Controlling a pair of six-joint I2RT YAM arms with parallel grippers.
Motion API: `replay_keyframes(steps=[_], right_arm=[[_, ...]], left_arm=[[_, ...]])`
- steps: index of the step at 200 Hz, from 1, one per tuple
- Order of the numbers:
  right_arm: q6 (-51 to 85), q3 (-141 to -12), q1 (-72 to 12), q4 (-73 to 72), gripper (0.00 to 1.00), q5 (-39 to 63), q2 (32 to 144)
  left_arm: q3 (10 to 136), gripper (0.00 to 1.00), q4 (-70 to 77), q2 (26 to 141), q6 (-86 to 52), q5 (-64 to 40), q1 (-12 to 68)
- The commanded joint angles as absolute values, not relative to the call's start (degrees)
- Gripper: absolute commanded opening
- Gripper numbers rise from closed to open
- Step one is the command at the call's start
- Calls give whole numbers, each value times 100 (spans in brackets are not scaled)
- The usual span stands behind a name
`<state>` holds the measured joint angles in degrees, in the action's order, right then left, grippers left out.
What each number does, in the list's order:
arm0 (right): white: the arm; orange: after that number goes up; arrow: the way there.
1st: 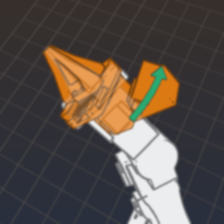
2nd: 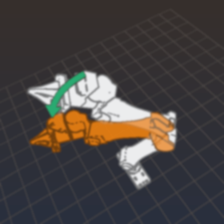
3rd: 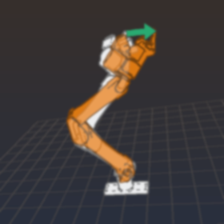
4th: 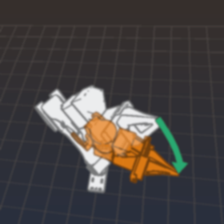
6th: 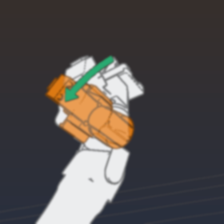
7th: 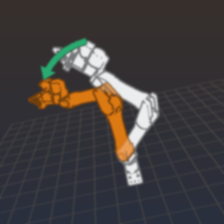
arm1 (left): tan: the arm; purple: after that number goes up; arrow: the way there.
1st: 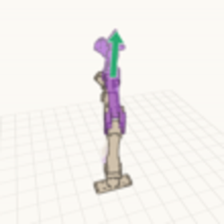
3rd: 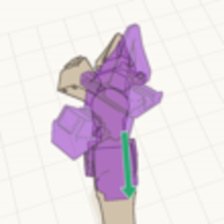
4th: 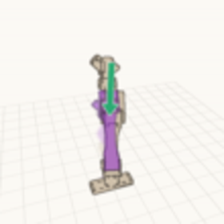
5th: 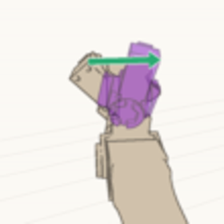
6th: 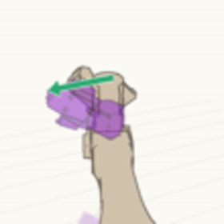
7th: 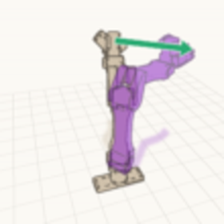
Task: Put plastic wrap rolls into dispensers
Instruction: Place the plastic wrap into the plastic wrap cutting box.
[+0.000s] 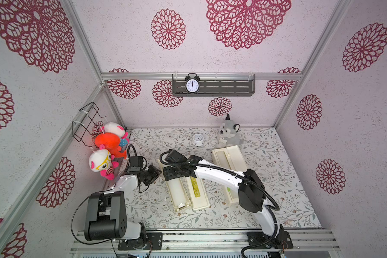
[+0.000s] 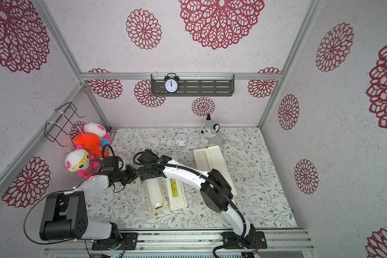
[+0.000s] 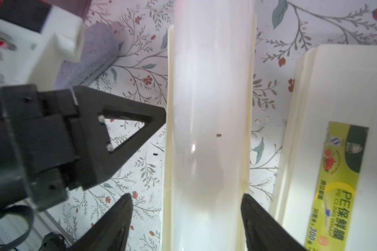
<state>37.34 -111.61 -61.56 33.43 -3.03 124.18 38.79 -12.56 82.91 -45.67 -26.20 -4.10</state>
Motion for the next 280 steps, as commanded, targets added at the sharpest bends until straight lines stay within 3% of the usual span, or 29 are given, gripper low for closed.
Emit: replay_keyframes(steps=[1,39,171,232,280], right_arm=[[3670,-11118,-6152,3186,75,-264,12220],[3813,-11074,-6161,3376,67,-467,12336],[3880,-11063,-6249,3436,57,-231,12726],[3850,-11197,-6258,3664,65,-257,13052],[3682,-11617,-6343,4122,65,-698,13426]], left_arm=[[3832,30,-1053,8383,-4581,-2637,-369],[3806,27,-1012,8466,-4562,-2674,-369],[3814,27,-925,8552,-4570,-2716,-336],[3806,27,-879,8591,-4605,-2725,-256],[3812,27,-878,8590,-4605,-2733,-246]])
